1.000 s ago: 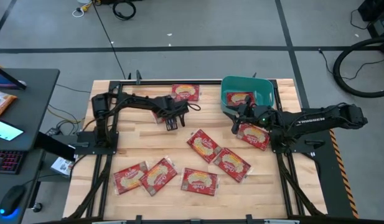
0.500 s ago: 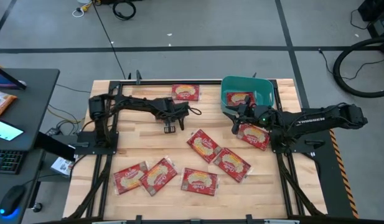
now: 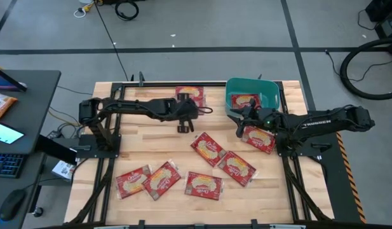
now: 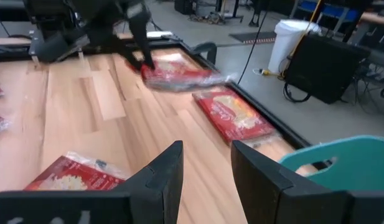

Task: Sort popcorn bags into baskets
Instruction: Put the red popcorn bag into the blue bin

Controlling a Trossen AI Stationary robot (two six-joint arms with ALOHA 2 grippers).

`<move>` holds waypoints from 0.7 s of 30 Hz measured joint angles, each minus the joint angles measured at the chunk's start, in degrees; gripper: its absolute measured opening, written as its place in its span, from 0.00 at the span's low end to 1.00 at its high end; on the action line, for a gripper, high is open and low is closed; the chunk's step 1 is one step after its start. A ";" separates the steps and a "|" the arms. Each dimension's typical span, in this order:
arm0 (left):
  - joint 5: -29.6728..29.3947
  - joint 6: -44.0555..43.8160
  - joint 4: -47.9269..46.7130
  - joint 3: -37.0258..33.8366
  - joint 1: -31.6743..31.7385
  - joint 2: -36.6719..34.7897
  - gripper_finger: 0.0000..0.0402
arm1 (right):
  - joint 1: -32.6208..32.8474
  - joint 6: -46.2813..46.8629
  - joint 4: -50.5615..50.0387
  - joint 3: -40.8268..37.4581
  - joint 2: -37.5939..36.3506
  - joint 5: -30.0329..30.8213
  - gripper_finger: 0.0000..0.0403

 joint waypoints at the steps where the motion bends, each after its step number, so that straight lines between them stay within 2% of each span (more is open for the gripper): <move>1: 0.29 1.05 1.78 0.00 0.00 0.20 0.06 | 0.15 0.57 0.06 0.00 0.30 0.02 0.35; 8: 4.89 6.55 15.90 -0.17 0.46 1.29 0.06 | 2.57 3.62 -1.92 0.75 0.39 0.50 0.35; 14: 13.36 7.59 31.63 -0.14 0.79 5.09 0.06 | 8.04 5.27 -7.14 3.50 -0.23 1.54 0.35; 17: 13.79 8.46 38.62 -0.13 0.70 7.76 0.06 | 11.81 7.16 -12.99 5.29 -1.30 5.77 0.35; 21: 13.66 10.00 48.98 -0.15 0.38 10.59 0.06 | 17.09 11.44 -20.10 6.54 -3.58 14.43 0.35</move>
